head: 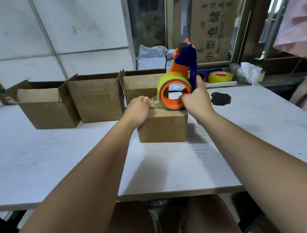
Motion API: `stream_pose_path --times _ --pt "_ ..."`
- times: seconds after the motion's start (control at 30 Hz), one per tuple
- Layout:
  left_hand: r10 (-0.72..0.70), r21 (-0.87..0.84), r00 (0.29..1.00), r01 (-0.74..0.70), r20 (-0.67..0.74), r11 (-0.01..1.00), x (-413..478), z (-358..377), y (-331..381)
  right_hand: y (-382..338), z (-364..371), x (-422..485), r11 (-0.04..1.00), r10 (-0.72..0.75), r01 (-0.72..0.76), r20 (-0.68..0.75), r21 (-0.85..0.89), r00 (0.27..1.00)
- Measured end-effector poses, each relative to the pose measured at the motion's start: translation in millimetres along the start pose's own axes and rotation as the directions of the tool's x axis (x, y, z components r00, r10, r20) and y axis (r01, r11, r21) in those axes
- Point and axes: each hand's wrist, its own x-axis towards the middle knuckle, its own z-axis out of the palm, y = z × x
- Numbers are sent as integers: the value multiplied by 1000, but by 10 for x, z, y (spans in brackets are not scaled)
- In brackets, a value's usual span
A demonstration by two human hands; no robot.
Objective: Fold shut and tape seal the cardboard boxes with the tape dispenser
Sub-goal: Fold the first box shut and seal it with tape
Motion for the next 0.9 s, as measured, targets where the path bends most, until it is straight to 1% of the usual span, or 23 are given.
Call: stream_pose_path --times 0.1,0.17,0.3,0.4,0.6,0.77,0.9 --pt "-7 9 1000 7 1 1000 -5 0 8 7 1 -18 1000 10 -10 2 1 1000" --pt "-13 21 1000 13 1 1000 -12 -3 20 -36 -20 -3 999 8 -7 6 -52 1000" --pt "-19 56 1000 19 -2 998 -17 -11 39 -168 -48 18 975 -80 81 16 -208 997" --pt "-21 66 1000 21 -3 998 -17 -17 34 -214 -49 36 963 -90 92 20 -252 996" --pt "-29 108 999 27 16 994 -42 -49 67 -234 -214 88 939 -114 103 -15 -328 993" --pt "-33 124 999 31 15 992 -58 -53 80 -166 -312 37 934 -109 98 -14 -344 994" --pt "-31 122 999 29 10 992 -50 -39 68 -123 -307 -4 964 -77 61 -52 -259 996"
